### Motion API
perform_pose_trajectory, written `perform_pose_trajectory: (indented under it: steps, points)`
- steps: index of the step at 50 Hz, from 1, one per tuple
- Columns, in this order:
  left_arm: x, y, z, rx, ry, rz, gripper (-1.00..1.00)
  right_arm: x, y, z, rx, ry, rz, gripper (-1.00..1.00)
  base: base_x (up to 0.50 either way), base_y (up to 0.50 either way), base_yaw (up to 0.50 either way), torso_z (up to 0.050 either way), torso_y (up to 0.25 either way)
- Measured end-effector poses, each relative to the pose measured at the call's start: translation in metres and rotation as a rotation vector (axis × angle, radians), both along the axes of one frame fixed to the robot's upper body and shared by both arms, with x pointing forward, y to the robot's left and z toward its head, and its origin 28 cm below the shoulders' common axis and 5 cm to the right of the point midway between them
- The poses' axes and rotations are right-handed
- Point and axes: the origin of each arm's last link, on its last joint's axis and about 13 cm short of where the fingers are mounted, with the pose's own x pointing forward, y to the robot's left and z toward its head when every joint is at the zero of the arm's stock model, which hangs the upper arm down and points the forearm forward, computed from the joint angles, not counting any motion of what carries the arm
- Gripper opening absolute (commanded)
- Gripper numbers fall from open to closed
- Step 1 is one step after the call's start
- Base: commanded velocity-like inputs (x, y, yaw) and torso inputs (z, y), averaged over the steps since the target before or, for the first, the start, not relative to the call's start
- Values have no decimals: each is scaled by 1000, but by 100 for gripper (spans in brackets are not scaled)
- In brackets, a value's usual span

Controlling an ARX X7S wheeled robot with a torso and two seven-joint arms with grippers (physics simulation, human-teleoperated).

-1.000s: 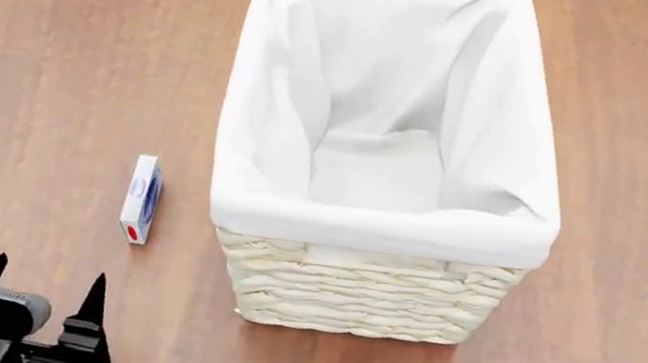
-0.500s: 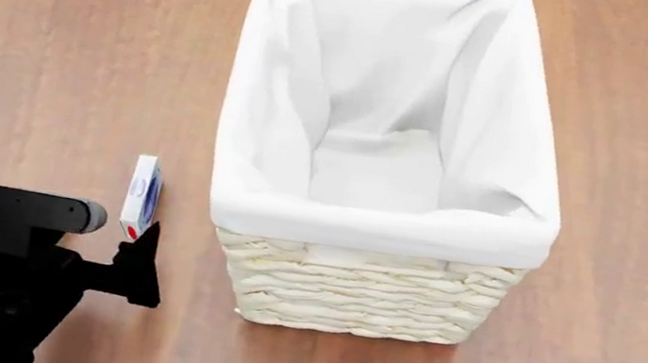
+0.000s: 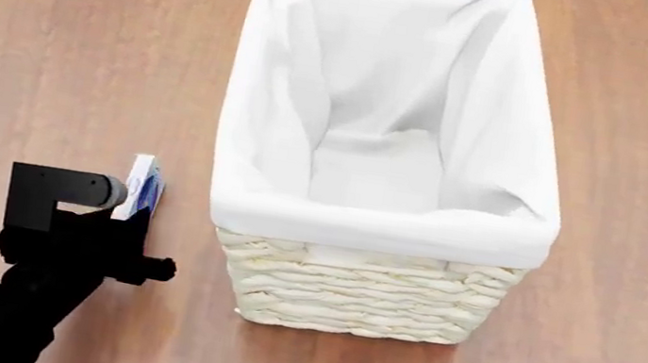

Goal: Pick up the cream cheese box, and put it in the basket.

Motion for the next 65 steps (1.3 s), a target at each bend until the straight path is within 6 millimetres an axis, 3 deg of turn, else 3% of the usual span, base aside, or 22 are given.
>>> perform_pose_trajectory:
  steps: [15,20,29,39,46,52,59,65]
  points:
    - [-1,3,-1,-22,-4,-22,-100,0,1,0,2,0,5,100,0,0,0,0,0]
    - [6,9,13,5,-25,-26,-100,0,0,1,3,-1,3,100,0,0,0,0,0]
    - [15,32,83,147,-128,-17,-100,0,-1,3,2,-7,-2,100,0,0,0,0,0]
    - [-2,36,181,397,-231,-63,-100,0,-1,3,-1,-10,-3,100,0,0,0,0,0]
    - [-24,17,243,525,-301,-178,-100,-1,1,1,-6,-8,5,100,0,0,0,0,0]
    - [-48,-7,283,586,-369,-331,-100,-3,3,-1,-8,-5,17,100,0,0,0,0,0]
    - [-75,-33,313,638,-429,-498,-100,-4,5,-2,-9,-2,30,100,0,0,0,0,0]
    - [-92,-53,326,668,-433,-656,-100,-5,7,-3,-11,2,43,100,0,0,0,0,3]
